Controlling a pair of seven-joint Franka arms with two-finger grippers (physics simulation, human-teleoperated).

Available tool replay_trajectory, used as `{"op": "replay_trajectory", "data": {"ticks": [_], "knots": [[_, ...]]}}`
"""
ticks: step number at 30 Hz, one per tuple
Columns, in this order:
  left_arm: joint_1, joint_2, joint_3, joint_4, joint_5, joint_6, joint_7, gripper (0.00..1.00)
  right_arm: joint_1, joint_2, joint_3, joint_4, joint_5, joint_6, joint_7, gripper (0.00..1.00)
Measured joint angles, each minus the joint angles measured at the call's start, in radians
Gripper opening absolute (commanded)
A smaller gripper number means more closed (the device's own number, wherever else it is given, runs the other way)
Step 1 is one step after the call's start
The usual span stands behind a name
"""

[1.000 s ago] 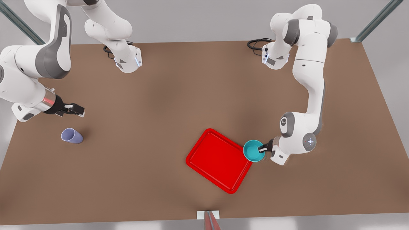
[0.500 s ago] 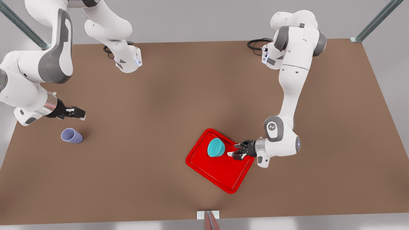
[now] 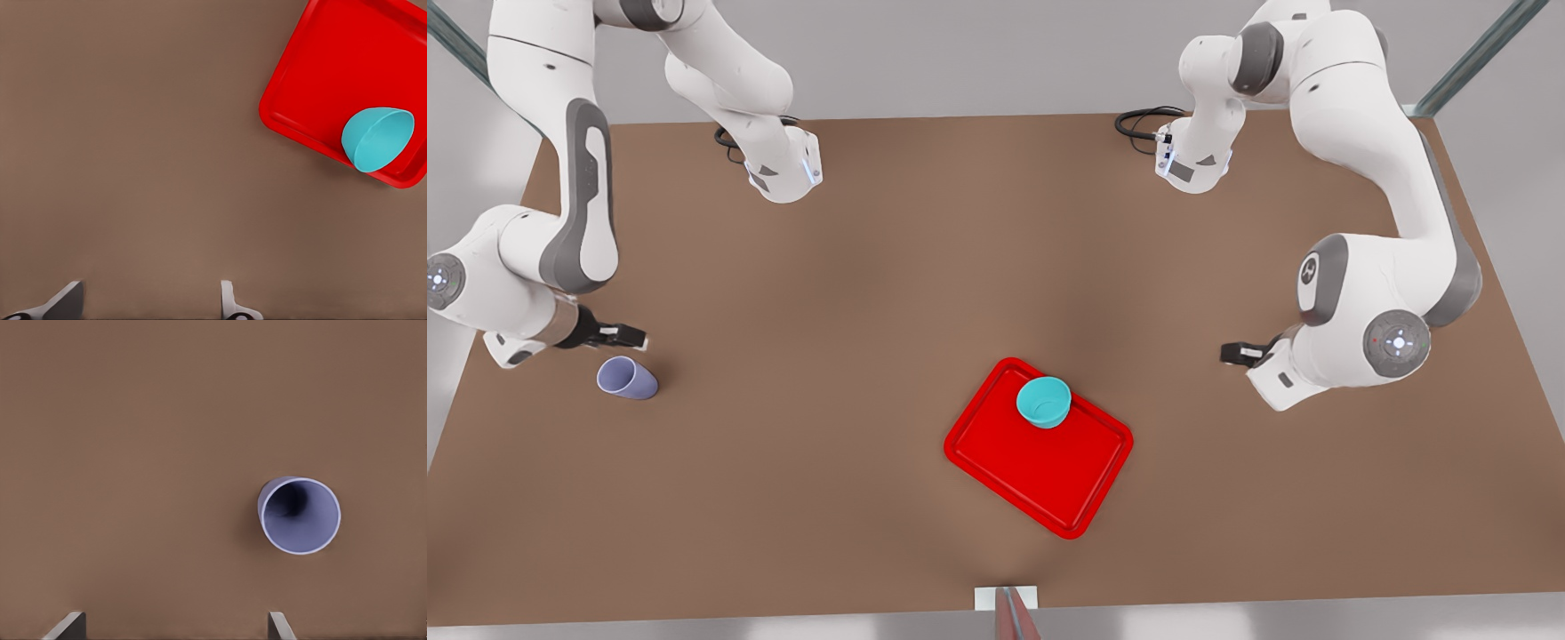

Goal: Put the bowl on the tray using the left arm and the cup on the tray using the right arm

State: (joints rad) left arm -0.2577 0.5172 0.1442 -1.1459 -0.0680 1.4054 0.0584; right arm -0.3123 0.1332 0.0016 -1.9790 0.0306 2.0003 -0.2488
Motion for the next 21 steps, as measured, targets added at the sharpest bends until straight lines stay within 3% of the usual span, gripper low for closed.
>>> {"op": "replay_trajectory", "data": {"ticks": [10,21], "knots": [[0.0,-0.003,-0.003,0.001,0.036,-0.002,0.001,1.0,-0.178,0.198,0.0,0.015,0.0,0.208,-0.205,1.0],[-0.001,-0.003,-0.002,0.002,0.037,0.004,0.001,1.0,-0.18,0.322,0.005,0.075,0.015,0.276,-0.21,1.0]]}}
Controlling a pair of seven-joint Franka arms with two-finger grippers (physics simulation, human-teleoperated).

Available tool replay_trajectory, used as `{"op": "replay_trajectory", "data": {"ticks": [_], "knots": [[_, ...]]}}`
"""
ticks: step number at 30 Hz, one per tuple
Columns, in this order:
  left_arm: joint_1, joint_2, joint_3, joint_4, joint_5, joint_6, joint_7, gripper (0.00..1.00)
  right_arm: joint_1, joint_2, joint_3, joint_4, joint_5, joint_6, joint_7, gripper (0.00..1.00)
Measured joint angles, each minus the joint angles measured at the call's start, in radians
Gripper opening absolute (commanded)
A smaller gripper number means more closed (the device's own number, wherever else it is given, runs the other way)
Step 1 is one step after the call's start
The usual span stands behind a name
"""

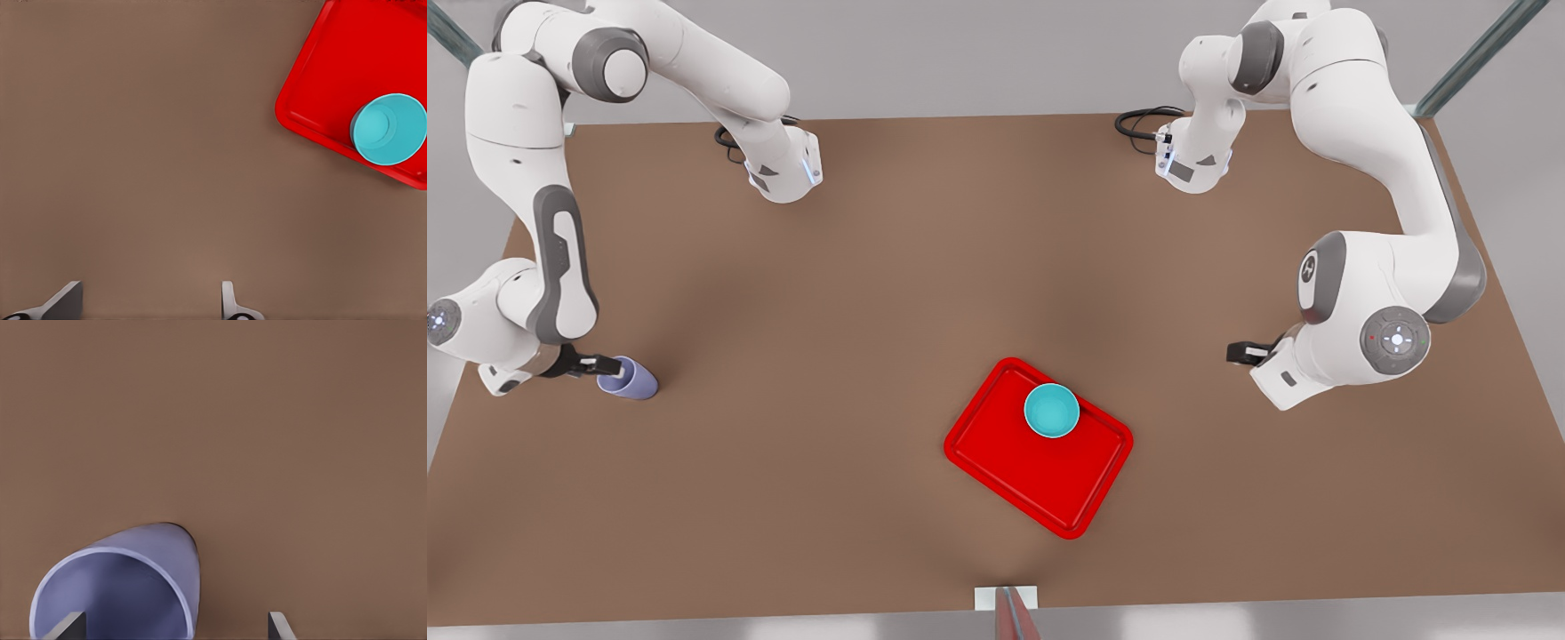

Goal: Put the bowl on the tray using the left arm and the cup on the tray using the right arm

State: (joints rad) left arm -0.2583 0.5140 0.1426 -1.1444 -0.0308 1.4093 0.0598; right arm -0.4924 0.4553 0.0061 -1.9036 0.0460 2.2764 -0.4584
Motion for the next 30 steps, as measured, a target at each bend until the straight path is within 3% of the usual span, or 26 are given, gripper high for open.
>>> {"op": "replay_trajectory", "data": {"ticks": [2,4,5,7,9,30], "knots": [[0.0,0.0,-0.001,-0.001,0.0,0.0,0.0,1.0,-0.002,0.008,0.0,0.003,-0.001,0.001,-0.002,0.98],[-0.001,0.0,-0.001,-0.001,0.0,-0.001,0.0,1.0,0.002,0.016,-0.001,0.002,-0.005,0.002,-0.002,0.79],[0.001,0.0,-0.001,-0.001,0.0,-0.001,0.0,1.0,0.002,0.026,-0.002,0.004,-0.01,0.002,-0.004,0.62],[0.0,0.0,-0.001,0.0,0.0,-0.001,0.0,1.0,0.006,0.033,-0.002,0.004,-0.011,0.002,-0.006,0.48],[-0.001,0.0,-0.001,0.0,0.0,-0.003,0.0,1.0,0.006,0.038,-0.002,0.011,-0.011,0.007,-0.005,0.24],[0.0,0.003,0.001,0.0,0.0,0.002,0.002,1.0,0.013,0.006,0.031,0.023,-0.027,-0.022,-0.006,0.21]]}}
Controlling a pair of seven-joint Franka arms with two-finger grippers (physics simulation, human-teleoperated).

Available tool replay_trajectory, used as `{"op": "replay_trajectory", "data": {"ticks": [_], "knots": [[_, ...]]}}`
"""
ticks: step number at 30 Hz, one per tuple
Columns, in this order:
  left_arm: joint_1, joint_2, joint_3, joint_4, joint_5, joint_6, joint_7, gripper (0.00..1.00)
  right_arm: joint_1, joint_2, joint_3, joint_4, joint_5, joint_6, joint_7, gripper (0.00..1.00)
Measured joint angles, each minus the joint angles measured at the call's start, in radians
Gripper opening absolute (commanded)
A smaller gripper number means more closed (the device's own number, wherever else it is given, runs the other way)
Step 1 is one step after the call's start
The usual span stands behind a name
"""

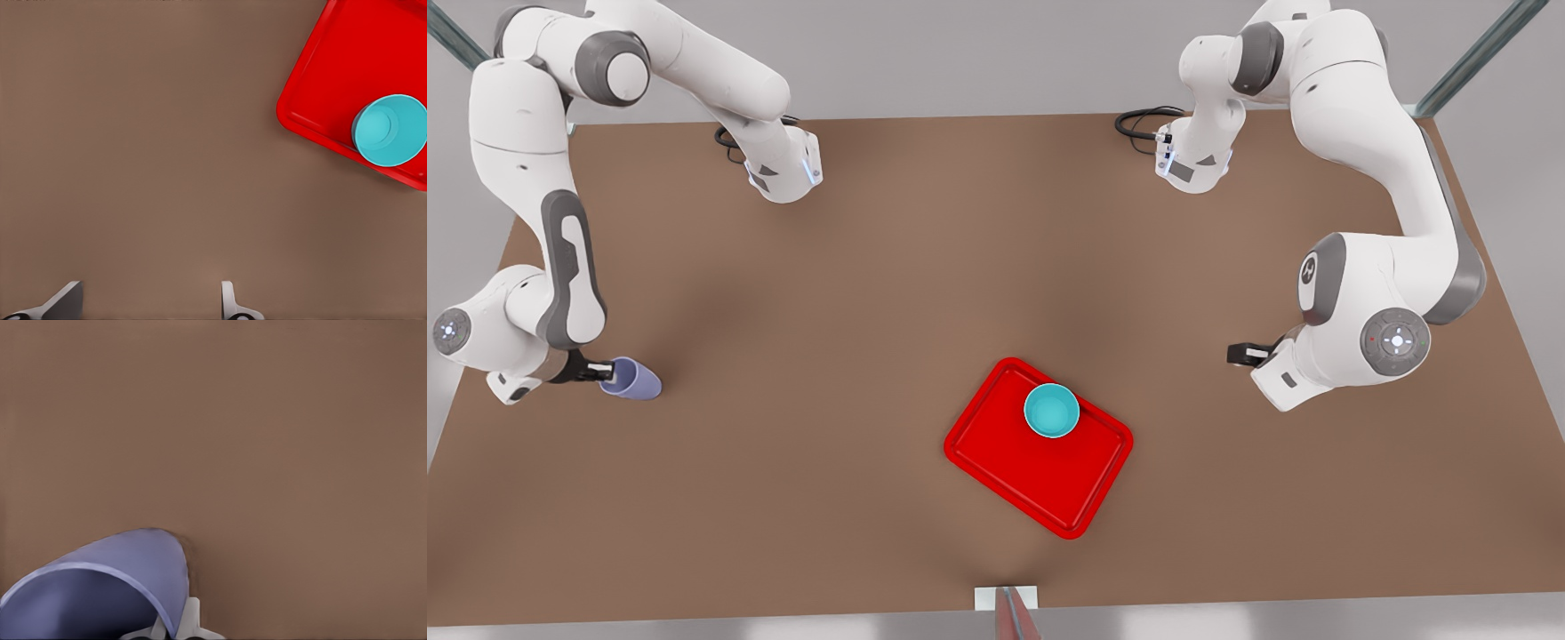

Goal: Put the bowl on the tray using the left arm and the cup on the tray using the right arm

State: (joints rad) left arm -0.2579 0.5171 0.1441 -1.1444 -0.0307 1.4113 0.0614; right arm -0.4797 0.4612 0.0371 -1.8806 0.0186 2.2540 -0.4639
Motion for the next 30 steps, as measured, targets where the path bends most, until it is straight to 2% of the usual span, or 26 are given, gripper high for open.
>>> {"op": "replay_trajectory", "data": {"ticks": [4,12,19,21,23,30], "knots": [[0.0,0.0,0.0,0.0,0.001,0.0,-0.002,1.0,0.088,-0.043,0.015,0.0,0.001,-0.036,0.089,0.21],[0.0,0.0,0.0,-0.002,0.001,-0.003,-0.002,1.0,0.119,-0.065,0.207,0.009,0.0,-0.084,0.341,0.21],[0.0,0.0,0.0,0.0,0.001,-0.003,-0.002,1.0,0.316,-0.061,0.211,0.055,0.003,-0.098,0.575,0.21],[0.0,-0.002,0.0,0.0,0.001,-0.003,-0.002,1.0,0.424,-0.057,0.21,0.145,0.001,-0.179,0.727,0.21],[0.0,-0.002,0.0,0.0,0.001,-0.005,-0.002,1.0,0.472,-0.05,0.211,0.184,0.0,-0.184,0.752,0.21],[0.0,-0.002,0.0,-0.001,0.002,-0.008,-0.002,1.0,0.654,0.154,0.208,0.549,-0.001,-0.286,0.873,0.21]]}}
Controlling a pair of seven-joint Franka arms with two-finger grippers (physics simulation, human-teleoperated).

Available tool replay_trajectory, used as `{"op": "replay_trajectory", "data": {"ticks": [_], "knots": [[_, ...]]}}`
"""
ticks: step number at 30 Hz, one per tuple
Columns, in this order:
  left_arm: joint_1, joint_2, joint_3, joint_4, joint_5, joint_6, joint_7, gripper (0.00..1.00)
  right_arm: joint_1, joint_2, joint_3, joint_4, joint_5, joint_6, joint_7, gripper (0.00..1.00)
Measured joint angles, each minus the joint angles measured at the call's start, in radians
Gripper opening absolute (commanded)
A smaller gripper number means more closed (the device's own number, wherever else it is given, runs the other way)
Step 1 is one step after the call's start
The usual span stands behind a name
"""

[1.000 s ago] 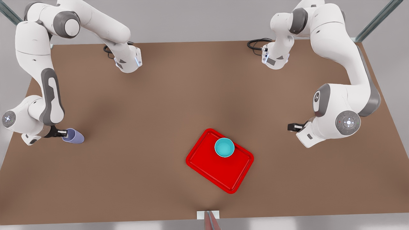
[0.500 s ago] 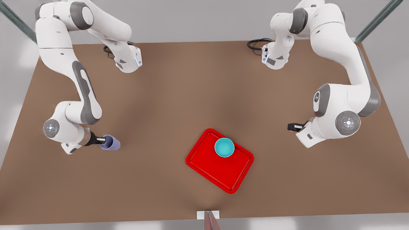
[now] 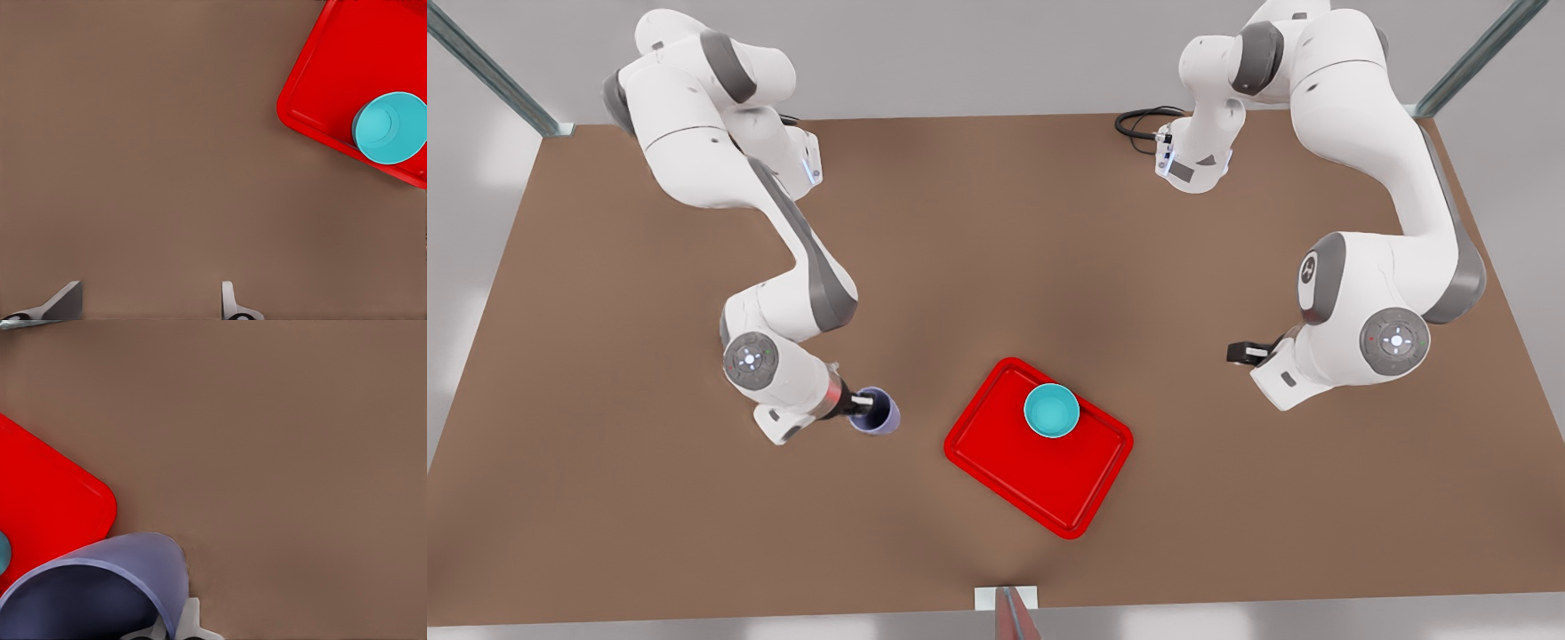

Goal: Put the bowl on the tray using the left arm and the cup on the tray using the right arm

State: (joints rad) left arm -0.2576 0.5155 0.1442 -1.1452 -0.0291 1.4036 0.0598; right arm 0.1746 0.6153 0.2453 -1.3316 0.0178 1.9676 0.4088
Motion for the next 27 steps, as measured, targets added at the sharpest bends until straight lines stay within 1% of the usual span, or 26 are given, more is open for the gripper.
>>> {"op": "replay_trajectory", "data": {"ticks": [4,7,8,10,12,14,15,22,23,24,25,27], "knots": [[0.0,0.0,0.001,-0.001,0.0,0.004,0.0,1.0,0.096,0.123,-0.005,0.189,-0.001,-0.016,0.002,0.21],[0.0,0.0,0.0,0.001,0.0,0.003,0.0,1.0,0.188,0.243,-0.009,0.374,-0.002,-0.009,0.074,0.21],[0.0,0.0,0.0,-0.001,0.0,0.002,0.0,1.0,0.214,0.304,-0.01,0.454,-0.002,-0.003,0.078,0.21],[0.0,0.001,0.001,-0.001,0.0,0.005,0.0,1.0,0.228,0.332,-0.022,0.475,-0.003,0.045,0.077,0.21],[0.0,0.003,0.002,-0.001,0.0,0.006,0.0,1.0,0.261,0.404,-0.028,0.542,-0.005,0.08,0.07,0.21],[0.0,0.005,0.002,-0.002,0.0,0.006,0.0,1.0,0.303,0.456,-0.052,0.547,-0.018,0.154,0.059,0.21],[0.0,0.006,0.002,-0.002,0.0,0.006,0.001,1.0,0.303,0.484,-0.05,0.555,-0.019,0.18,-0.001,0.21],[0.0,0.008,0.002,-0.002,0.001,0.008,0.0,1.0,0.325,0.549,-0.05,0.552,-0.02,0.228,-0.121,0.21],[0.0,0.008,0.002,-0.002,0.001,0.008,0.0,1.0,0.326,0.548,-0.048,0.552,-0.019,0.214,-0.12,0.38],[0.0,0.008,0.002,-0.001,0.001,0.008,0.0,1.0,0.325,0.548,-0.047,0.552,-0.024,0.21,-0.113,0.94],[0.0,0.007,0.001,-0.001,0.001,0.008,0.0,1.0,0.325,0.548,-0.05,0.552,-0.026,0.21,-0.112,1.0],[0.0,0.006,0.002,-0.001,0.001,0.008,0.0,1.0,0.325,0.544,-0.05,0.552,-0.029,0.188,-0.115,1.0]]}}
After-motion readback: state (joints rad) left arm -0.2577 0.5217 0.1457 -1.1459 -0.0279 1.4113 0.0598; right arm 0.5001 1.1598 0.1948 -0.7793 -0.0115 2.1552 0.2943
